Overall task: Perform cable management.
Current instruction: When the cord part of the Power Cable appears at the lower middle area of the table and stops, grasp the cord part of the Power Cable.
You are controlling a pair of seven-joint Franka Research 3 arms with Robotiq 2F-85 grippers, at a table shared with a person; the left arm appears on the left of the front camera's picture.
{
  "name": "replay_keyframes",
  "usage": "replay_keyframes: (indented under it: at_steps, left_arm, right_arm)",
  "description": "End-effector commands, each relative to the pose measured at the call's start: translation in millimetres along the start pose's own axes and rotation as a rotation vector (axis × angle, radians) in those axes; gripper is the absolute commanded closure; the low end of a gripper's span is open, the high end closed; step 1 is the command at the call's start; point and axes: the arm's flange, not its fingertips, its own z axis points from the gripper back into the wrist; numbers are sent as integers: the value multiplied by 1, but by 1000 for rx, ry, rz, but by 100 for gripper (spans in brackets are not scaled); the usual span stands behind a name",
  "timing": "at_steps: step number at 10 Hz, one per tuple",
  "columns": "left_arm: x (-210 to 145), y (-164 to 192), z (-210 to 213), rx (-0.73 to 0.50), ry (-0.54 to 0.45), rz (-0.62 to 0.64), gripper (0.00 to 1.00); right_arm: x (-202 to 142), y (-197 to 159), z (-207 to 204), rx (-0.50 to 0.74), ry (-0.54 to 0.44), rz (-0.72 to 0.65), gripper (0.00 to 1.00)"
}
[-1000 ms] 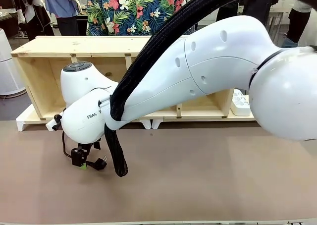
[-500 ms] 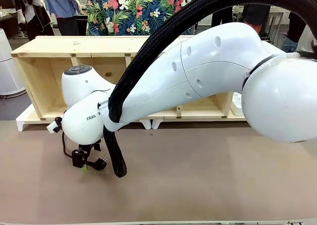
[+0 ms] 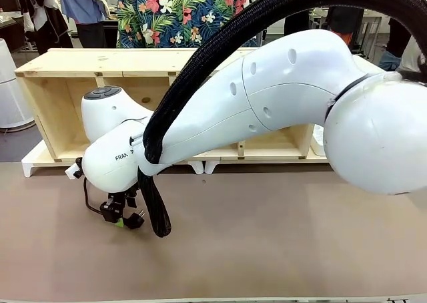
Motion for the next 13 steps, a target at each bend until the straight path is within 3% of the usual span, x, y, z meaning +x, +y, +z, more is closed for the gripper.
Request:
replay_keyframes:
  at_steps: [1,9,10,11,12,13]
  left_arm:
    - [3,0,-2,5,-10,16,0]
    - [3,0,-2,5,-10,16,0]
    - [3,0,-2,5,-10,16,0]
    - [3,0,-2,5,-10,16,0]
    - [3,0,-2,5,-10,16,0]
    - [3,0,-2,5,-10,16,0]
  right_arm:
    - [6,-1,0,-11,6,15,50]
    - [3,-5,-3,5,-1,-4,50]
    - [3,-5,-4,-11,15,0,65]
    - [3,-6,-4,-11,15,1,68]
    - [3,-6,-4,-11,18,-2,83]
    - [4,-6,-3,-7,21,-6,86]
